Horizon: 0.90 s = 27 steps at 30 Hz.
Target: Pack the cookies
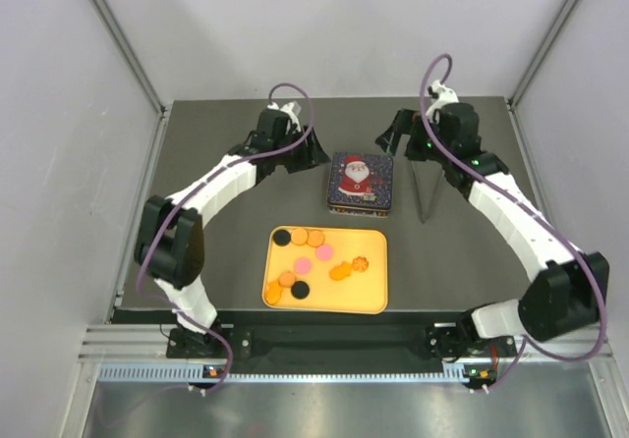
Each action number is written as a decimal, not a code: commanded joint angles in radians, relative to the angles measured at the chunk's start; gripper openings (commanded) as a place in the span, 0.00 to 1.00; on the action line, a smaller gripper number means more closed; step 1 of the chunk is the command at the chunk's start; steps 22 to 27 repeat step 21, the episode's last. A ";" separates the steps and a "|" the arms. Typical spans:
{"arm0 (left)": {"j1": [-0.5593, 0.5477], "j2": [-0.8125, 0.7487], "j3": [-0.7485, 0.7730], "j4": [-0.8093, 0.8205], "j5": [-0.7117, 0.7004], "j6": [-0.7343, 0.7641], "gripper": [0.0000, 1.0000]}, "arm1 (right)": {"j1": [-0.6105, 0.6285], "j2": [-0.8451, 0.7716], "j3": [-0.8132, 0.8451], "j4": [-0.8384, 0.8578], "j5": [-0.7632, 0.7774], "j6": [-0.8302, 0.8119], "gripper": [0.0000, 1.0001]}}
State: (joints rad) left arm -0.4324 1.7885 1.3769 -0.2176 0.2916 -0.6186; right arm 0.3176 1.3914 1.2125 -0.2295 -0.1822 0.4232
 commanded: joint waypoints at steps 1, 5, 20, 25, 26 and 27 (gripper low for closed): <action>0.004 -0.182 -0.094 -0.034 -0.071 0.039 0.61 | -0.026 -0.136 -0.076 0.029 0.004 0.000 1.00; 0.014 -0.313 -0.216 -0.055 -0.086 0.045 0.61 | -0.051 -0.258 -0.197 0.010 0.026 -0.015 1.00; 0.029 -0.603 -0.375 -0.152 -0.140 0.164 0.63 | -0.068 -0.489 -0.393 -0.041 0.136 -0.027 1.00; 0.029 -0.607 -0.374 -0.154 -0.140 0.171 0.63 | -0.068 -0.489 -0.389 -0.041 0.145 -0.027 1.00; 0.029 -0.607 -0.374 -0.154 -0.140 0.171 0.63 | -0.068 -0.489 -0.389 -0.041 0.145 -0.027 1.00; 0.029 -0.607 -0.374 -0.154 -0.140 0.171 0.63 | -0.068 -0.489 -0.389 -0.041 0.145 -0.027 1.00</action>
